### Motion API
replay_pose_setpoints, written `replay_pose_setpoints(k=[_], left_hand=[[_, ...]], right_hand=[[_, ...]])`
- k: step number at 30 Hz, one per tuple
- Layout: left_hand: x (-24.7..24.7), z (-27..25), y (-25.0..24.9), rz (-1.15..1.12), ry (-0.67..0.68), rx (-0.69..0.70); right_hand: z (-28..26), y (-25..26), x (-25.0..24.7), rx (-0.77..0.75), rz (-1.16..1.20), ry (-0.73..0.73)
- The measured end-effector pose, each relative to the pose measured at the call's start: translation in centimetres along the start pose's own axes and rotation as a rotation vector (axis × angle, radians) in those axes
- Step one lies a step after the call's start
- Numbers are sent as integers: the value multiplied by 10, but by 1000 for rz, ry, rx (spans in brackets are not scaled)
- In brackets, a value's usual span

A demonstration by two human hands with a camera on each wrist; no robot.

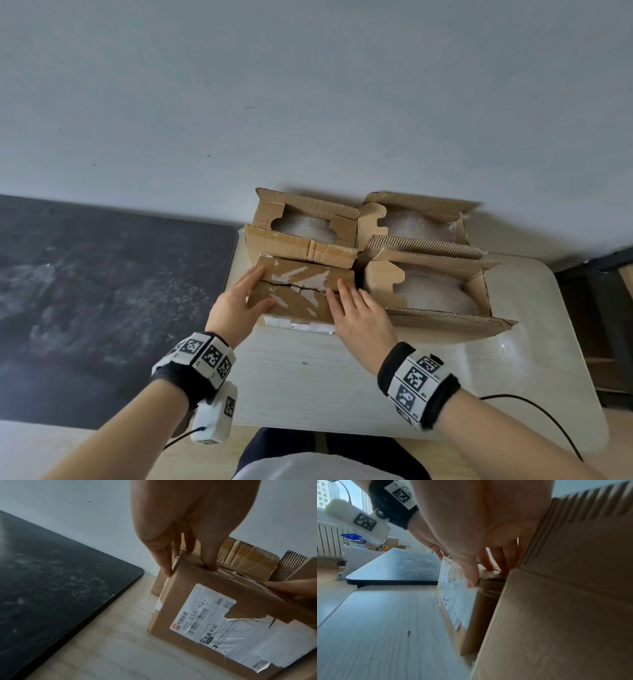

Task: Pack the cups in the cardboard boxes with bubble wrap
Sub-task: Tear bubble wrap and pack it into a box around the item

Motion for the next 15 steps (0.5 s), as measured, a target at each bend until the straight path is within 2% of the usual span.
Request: replay_pose_setpoints(k=[5, 10, 15], left_hand=[[-7, 28, -13, -127, 42, -10], [-18, 55, -21, -112, 124, -37], [-6, 62, -22, -86, 178, -81]], right_hand=[[4, -1, 10, 112, 39, 21], [8, 1, 21, 123, 72, 78], [7, 2, 22, 122, 54, 41]])
Point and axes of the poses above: each hand's wrist, its own z-axis towards the middle knuckle, its own x-axis out of the palm, y = z × x, the point moved 7 cm from there along z, towards the middle knuckle, and after that the axes turned 6 degrees about y, right-handed, at the moved point
